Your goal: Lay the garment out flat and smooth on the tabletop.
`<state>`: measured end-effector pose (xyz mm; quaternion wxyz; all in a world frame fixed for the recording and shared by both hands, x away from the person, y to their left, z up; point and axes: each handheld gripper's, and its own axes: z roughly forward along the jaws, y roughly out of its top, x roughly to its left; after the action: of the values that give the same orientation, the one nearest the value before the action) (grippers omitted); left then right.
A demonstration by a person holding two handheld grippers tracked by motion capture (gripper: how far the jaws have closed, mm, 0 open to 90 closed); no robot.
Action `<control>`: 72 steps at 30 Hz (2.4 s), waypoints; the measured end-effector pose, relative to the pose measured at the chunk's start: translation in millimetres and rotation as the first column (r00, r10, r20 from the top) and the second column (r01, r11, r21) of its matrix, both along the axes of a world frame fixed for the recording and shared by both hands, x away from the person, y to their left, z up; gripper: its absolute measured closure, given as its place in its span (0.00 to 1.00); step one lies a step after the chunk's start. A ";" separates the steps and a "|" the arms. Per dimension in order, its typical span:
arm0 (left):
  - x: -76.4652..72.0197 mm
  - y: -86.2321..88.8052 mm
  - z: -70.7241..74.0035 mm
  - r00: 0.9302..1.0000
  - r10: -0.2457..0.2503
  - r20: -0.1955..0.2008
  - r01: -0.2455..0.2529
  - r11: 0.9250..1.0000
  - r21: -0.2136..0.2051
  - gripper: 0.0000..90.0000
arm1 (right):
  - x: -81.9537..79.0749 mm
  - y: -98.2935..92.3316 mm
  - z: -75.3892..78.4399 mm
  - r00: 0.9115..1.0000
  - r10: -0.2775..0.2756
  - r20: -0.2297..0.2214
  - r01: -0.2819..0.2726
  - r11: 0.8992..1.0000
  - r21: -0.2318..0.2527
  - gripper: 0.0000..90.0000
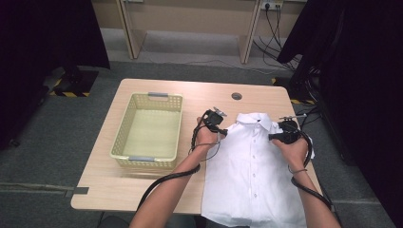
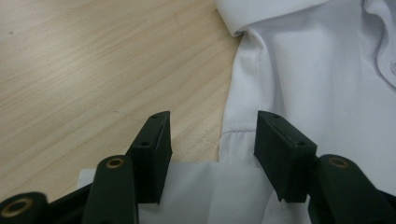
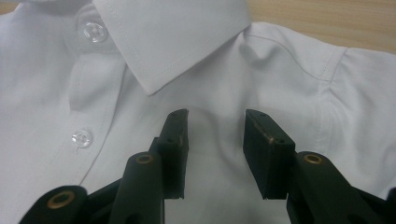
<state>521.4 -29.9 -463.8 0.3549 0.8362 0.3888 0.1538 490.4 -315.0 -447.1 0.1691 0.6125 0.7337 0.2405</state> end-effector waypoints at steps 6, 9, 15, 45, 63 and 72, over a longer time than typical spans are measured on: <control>2.9 -2.9 -3.5 1.000 -0.011 -0.010 0.011 1.000 0.015 0.52 | -1.8 1.3 -4.8 1.000 0.008 -0.007 -0.008 1.000 -0.002 0.67; 5.0 -2.7 -4.9 1.000 -0.009 -0.022 0.009 1.000 0.003 0.53 | -2.4 1.7 -5.6 1.000 0.011 -0.003 -0.011 1.000 -0.002 0.66; 6.4 -3.0 -3.7 0.998 -0.029 -0.055 0.028 0.999 -0.021 0.67 | -3.6 2.0 -6.1 1.000 0.019 0.001 -0.019 1.000 -0.004 0.65; 7.7 -0.1 -3.9 0.999 -0.002 -0.033 0.002 1.000 0.005 0.74 | -4.5 4.6 -6.7 0.999 0.038 0.004 -0.038 0.999 -0.022 0.62; 2.4 -5.1 -1.1 0.999 -0.009 -0.031 0.009 1.000 0.014 0.99 | -4.4 4.6 -6.9 0.999 0.035 0.007 -0.035 0.999 -0.019 0.62; -1.7 -0.9 15.1 0.998 0.000 0.060 -0.001 1.000 0.015 0.99 | -4.2 4.5 -7.0 0.999 0.033 0.008 -0.033 0.999 -0.014 0.61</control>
<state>519.8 -30.7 -448.7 0.3600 0.8337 0.3771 0.1820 486.3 -310.5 -454.1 0.1723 0.5983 0.7447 0.2404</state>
